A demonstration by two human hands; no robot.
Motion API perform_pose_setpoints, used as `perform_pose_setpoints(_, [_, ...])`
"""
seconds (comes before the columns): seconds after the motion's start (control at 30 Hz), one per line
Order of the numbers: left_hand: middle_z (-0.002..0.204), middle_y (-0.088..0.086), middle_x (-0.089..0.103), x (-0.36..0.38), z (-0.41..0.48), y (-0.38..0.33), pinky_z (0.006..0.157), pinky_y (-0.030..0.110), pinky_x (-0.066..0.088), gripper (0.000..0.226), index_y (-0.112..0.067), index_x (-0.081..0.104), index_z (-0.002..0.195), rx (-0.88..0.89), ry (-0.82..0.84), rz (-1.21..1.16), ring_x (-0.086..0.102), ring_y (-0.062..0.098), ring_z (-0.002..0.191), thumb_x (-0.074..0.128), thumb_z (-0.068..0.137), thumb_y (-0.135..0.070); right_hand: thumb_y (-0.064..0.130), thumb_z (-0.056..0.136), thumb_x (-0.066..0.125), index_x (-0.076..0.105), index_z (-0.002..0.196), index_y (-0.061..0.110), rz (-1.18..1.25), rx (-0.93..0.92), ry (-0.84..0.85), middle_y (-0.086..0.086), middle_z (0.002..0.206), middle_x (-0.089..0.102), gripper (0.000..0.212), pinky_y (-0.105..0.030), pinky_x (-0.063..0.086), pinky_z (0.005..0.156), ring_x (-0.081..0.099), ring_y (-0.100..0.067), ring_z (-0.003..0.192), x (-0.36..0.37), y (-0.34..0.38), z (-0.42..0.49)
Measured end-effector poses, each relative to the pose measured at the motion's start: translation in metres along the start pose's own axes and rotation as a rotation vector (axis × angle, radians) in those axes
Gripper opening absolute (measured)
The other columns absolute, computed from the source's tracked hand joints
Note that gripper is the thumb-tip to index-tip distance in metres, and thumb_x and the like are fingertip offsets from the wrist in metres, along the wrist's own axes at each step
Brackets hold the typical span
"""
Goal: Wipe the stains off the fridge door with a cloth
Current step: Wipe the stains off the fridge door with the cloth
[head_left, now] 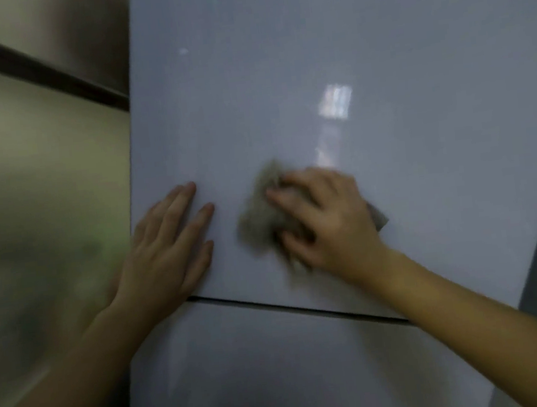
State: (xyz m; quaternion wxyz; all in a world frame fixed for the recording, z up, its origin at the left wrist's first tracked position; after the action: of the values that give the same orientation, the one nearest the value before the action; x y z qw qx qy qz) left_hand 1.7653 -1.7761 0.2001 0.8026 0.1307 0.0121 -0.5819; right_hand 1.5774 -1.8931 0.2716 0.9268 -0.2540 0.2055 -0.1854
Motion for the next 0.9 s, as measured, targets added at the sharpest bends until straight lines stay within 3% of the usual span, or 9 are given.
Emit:
perform_pose_setpoints(0.1, [0.155, 0.022, 0.04, -0.004, -0.005, 0.007, 0.112, 0.053, 0.041, 0.046, -0.005, 0.054, 0.139, 0.012, 0.003, -0.01, 0.042, 0.039, 0.142, 0.051, 0.099, -0.028, 0.029, 0.093, 0.067, 0.072, 0.121, 0.018, 0.064, -0.376, 0.161, -0.01, 0.129, 0.068, 0.031, -0.039, 0.051, 0.088, 0.064, -0.032, 0.11, 0.038, 0.064, -0.051])
perform_pose_setpoints(0.17, [0.155, 0.022, 0.04, -0.004, -0.007, 0.01, 0.113, 0.05, 0.041, 0.046, -0.005, 0.054, 0.139, 0.029, 0.012, -0.001, 0.043, 0.039, 0.142, 0.052, 0.1, -0.028, 0.028, 0.097, 0.063, 0.072, 0.119, 0.018, 0.093, -0.499, 0.217, -0.009, 0.127, 0.069, 0.026, -0.039, 0.052, 0.085, 0.065, -0.031, 0.11, 0.045, 0.074, -0.059])
perform_pose_setpoints(0.23, [0.155, 0.022, 0.04, -0.004, -0.008, 0.013, 0.114, 0.048, 0.041, 0.046, -0.006, 0.054, 0.14, 0.049, 0.014, 0.009, 0.043, 0.038, 0.142, 0.053, 0.1, -0.028, 0.032, 0.096, 0.062, 0.073, 0.12, 0.016, 0.079, -0.449, 0.151, -0.011, 0.126, 0.07, 0.031, -0.041, 0.054, 0.085, 0.066, -0.033, 0.108, 0.035, 0.054, -0.032])
perform_pose_setpoints(0.33, [0.157, 0.02, 0.038, -0.002, -0.009, 0.015, 0.116, 0.047, 0.039, 0.048, -0.009, 0.051, 0.143, 0.055, 0.02, 0.029, 0.04, 0.036, 0.145, 0.051, 0.1, -0.028, 0.032, 0.089, 0.069, 0.07, 0.127, 0.014, -0.018, -0.167, -0.049, -0.015, 0.13, 0.066, 0.042, -0.044, 0.048, 0.09, 0.063, -0.039, 0.111, 0.007, -0.002, 0.044])
perform_pose_setpoints(0.43, [0.157, 0.02, 0.038, 0.0, -0.012, 0.015, 0.117, 0.047, 0.037, 0.049, -0.009, 0.05, 0.145, 0.042, 0.017, 0.036, 0.037, 0.035, 0.146, 0.051, 0.1, -0.029, 0.033, 0.085, 0.073, 0.067, 0.13, 0.017, -0.059, 0.066, -0.163, -0.013, 0.13, 0.062, 0.048, -0.036, 0.038, 0.092, 0.057, -0.038, 0.114, -0.014, -0.038, 0.1])
perform_pose_setpoints(0.53, [0.157, 0.019, 0.038, -0.001, -0.012, 0.015, 0.117, 0.046, 0.037, 0.048, -0.01, 0.051, 0.144, 0.047, 0.02, 0.048, 0.037, 0.034, 0.147, 0.05, 0.1, -0.03, 0.035, 0.084, 0.071, 0.066, 0.129, 0.017, -0.055, 0.108, -0.166, -0.011, 0.13, 0.061, 0.049, -0.035, 0.036, 0.09, 0.056, -0.035, 0.115, -0.007, -0.033, 0.113])
perform_pose_setpoints(0.67, [0.154, 0.018, 0.043, -0.009, -0.021, 0.023, 0.112, 0.046, 0.041, 0.046, -0.009, 0.055, 0.14, -0.053, -0.032, 0.039, 0.044, 0.035, 0.142, 0.047, 0.101, -0.032, 0.035, 0.083, 0.069, 0.065, 0.132, 0.015, -0.023, -0.061, -0.017, -0.014, 0.133, 0.062, 0.053, -0.044, 0.044, 0.092, 0.059, -0.039, 0.116, 0.023, 0.014, 0.076])
perform_pose_setpoints(0.8, [0.153, 0.019, 0.046, -0.009, -0.046, 0.023, 0.108, 0.048, 0.045, 0.043, -0.007, 0.059, 0.136, -0.121, -0.048, 0.054, 0.047, 0.035, 0.14, 0.05, 0.1, -0.03, 0.036, 0.087, 0.071, 0.069, 0.125, 0.015, 0.019, -0.44, 0.153, -0.012, 0.128, 0.067, 0.043, -0.042, 0.051, 0.085, 0.063, -0.035, 0.109, 0.056, 0.082, 0.008])
perform_pose_setpoints(0.9, [0.153, 0.019, 0.045, -0.007, -0.063, 0.024, 0.108, 0.047, 0.046, 0.044, -0.007, 0.059, 0.136, -0.109, -0.012, 0.07, 0.046, 0.035, 0.141, 0.052, 0.099, -0.029, 0.036, 0.088, 0.072, 0.07, 0.125, 0.017, 0.024, -0.511, 0.168, -0.01, 0.129, 0.067, 0.042, -0.04, 0.05, 0.085, 0.063, -0.033, 0.109, 0.058, 0.081, 0.005])
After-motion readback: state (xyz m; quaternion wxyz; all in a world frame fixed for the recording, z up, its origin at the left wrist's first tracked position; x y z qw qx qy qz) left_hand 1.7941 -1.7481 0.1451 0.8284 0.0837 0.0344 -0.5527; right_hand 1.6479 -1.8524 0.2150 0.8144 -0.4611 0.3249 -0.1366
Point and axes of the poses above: each hand's wrist, its own z-axis towards the middle knuckle, its own x-axis out of the palm, y = z × x, the point moved 6 cm from there along z, towards the middle knuckle
